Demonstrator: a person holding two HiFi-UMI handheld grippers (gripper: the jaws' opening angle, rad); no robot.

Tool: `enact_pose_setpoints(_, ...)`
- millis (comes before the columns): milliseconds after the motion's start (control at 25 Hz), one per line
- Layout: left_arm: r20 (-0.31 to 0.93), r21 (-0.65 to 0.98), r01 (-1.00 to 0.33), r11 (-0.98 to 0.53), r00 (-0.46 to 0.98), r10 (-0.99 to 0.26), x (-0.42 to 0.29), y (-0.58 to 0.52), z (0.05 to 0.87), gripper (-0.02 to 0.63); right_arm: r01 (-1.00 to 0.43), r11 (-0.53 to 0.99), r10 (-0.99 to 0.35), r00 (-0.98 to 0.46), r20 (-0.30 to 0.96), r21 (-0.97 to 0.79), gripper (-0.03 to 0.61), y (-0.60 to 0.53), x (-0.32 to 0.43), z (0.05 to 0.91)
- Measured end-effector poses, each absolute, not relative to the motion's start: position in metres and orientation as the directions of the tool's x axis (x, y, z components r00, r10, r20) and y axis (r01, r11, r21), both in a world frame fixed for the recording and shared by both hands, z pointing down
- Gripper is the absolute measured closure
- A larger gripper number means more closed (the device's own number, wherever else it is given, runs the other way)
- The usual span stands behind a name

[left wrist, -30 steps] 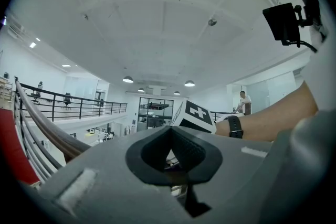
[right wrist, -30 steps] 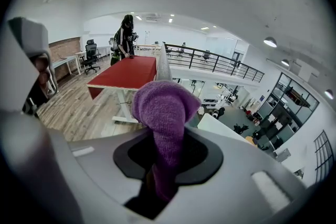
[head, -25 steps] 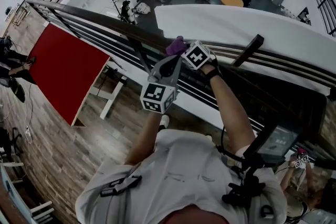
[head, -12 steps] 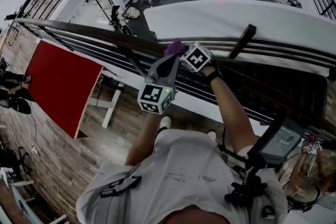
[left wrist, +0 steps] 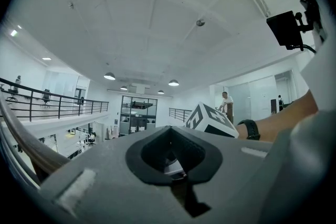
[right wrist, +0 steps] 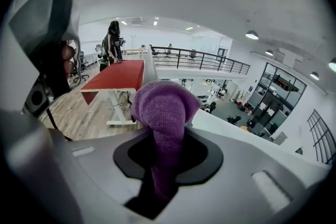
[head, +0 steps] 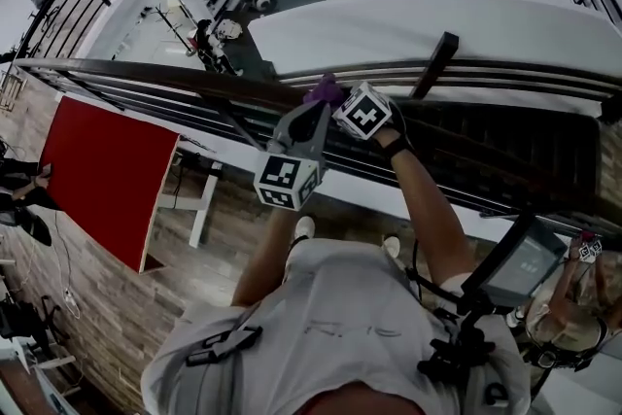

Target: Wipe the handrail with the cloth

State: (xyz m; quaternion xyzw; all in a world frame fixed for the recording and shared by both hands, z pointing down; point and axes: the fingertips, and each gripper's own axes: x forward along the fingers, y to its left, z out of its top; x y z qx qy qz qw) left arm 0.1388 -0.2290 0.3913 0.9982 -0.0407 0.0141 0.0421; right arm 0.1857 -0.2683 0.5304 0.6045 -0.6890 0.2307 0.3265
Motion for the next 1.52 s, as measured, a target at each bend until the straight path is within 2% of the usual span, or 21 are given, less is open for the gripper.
enact_pose_setpoints(960,0.060,0.111,0.011,-0.994,0.998,0.018,0.169,-0.180,0.400,0.612,-0.989,0.023,-0.694,0.088,0.714,0.143,0.492,-0.175,0.223,0.529)
enact_pose_setpoints(1520,0.056,0.090,0.180,-0.979,0.981,0.185,0.214,-0.118,0.394,0.612,-0.981,-0.135,-0.679,0.192,0.708,0.136,0.492,-0.101,0.264,0.527)
